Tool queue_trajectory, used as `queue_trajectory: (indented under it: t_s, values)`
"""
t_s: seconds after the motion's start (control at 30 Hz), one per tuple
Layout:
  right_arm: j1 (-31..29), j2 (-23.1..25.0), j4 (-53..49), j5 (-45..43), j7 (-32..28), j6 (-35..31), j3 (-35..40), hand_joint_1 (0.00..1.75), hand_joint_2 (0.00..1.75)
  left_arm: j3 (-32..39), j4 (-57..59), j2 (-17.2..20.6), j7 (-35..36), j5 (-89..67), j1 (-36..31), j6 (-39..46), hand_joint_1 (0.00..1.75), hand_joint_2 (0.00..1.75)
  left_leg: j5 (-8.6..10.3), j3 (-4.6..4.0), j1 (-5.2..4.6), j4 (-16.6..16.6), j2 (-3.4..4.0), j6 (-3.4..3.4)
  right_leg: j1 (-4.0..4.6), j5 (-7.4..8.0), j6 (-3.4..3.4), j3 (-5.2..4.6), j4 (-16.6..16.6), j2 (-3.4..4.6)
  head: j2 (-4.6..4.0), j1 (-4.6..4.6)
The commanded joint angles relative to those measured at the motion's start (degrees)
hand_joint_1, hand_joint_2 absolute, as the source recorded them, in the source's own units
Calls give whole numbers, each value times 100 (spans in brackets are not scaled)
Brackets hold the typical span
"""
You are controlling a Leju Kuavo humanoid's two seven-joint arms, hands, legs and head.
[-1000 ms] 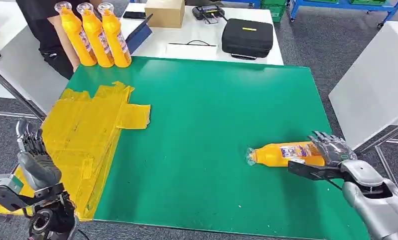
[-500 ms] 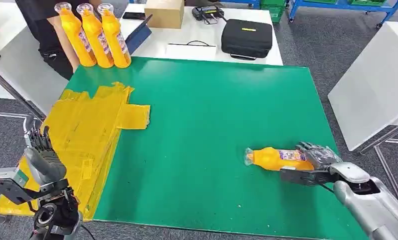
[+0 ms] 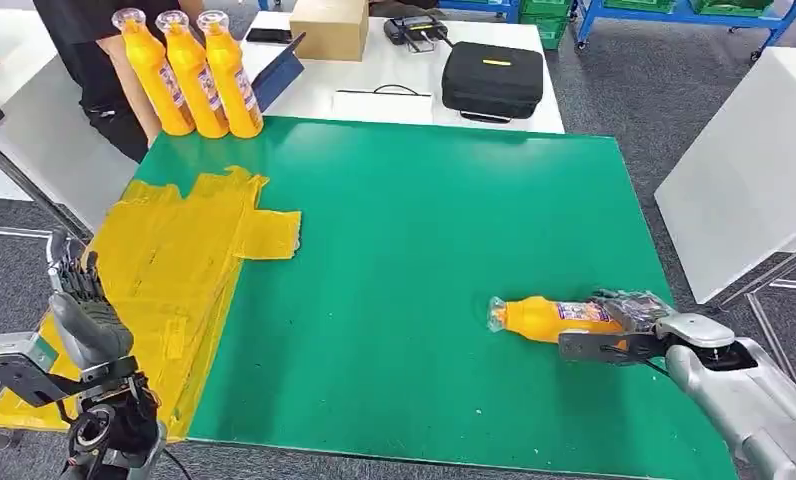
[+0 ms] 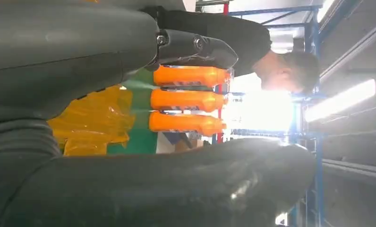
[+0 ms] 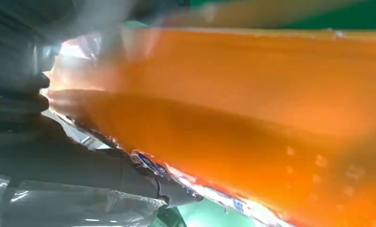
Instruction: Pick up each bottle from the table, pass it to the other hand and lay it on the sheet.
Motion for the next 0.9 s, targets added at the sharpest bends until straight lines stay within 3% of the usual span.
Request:
queue_trajectory:
  t_s: [0.03, 0.17, 0.3, 0.33, 0.43, 0.47, 0.5, 0.53, 0.63, 0.8, 0.9]
  values:
    - [61, 126, 349, -16, 15, 23, 380, 175, 175, -19, 221, 30, -11, 16, -52, 15, 0, 0, -3, 13, 5, -4, 3, -10, 8, -2, -10, 15, -7, -16, 0, 2]
    - [108, 132, 267, -130, 11, -90, 279, 175, 175, 34, 205, -13, 15, 9, -60, 6, 0, 0, -4, 15, 6, -4, 0, -13, 10, -4, -13, 18, -8, -24, 0, 2]
    - [228, 449, 114, -1297, -239, -267, -545, 175, 175, 133, 58, -7, 315, 149, 122, -155, 0, 0, -7, 17, 5, -5, 11, -14, 10, -4, -15, 18, -8, -16, 0, 0]
    - [260, 563, -6, -1762, -356, -266, -798, 175, 175, 171, 46, -15, 585, 447, 191, -367, 0, 175, -11, 21, 5, -4, 22, -18, 10, -5, -18, 19, -6, -11, 0, 2]
    - [230, 954, -461, -2645, -624, -373, -1207, 175, 175, 122, 42, -44, 896, 1097, 317, -858, 0, 175, -10, 11, 2, -5, 37, -15, 6, 2, -14, 8, -3, 12, 0, 2]
    - [261, 1190, -778, -3005, -657, -420, -1354, 175, 175, -13, 39, -58, 979, 1347, 314, -1065, 0, 0, -17, 18, 4, -2, 55, -23, 10, 0, -22, 8, 0, 18, 0, 2]
    - [276, 1355, -963, -3178, -618, -431, -1408, 175, 175, -105, 40, -101, 989, 1419, 284, -1113, 0, 175, -11, 4, 1, -2, 45, -18, 5, 2, -16, 0, 2, 16, 0, 4]
    - [283, 1604, -1163, -3524, -616, -401, -1513, 175, 175, -300, 51, -131, 1035, 1511, 196, -1223, 0, 175, -19, 8, 5, 1, 71, -25, 10, 4, -23, -3, 5, 33, 0, 0]
    - [322, 2109, -1754, -4203, -501, -382, -1472, 175, 175, -1144, -37, -339, 995, 1168, -86, -1074, 0, 175, -4, -22, 6, 1, 41, -18, 7, 7, -14, -31, 7, 15, 0, 0]
    - [482, 2145, -1980, -4362, -488, -463, -1490, 175, 175, -1663, -301, -399, 1038, 956, -22, -894, 0, 175, 5, -25, 9, 2, 1, -18, 9, -4, -10, -25, 5, -19, 0, 2]
    - [499, 2518, -1900, -4619, -635, -451, -1689, 175, 175, -2094, -386, -354, 1004, 813, -94, -1094, 0, 175, -4, -21, 8, 6, 1, -21, 8, -12, -13, -15, 7, -24, 0, 4]
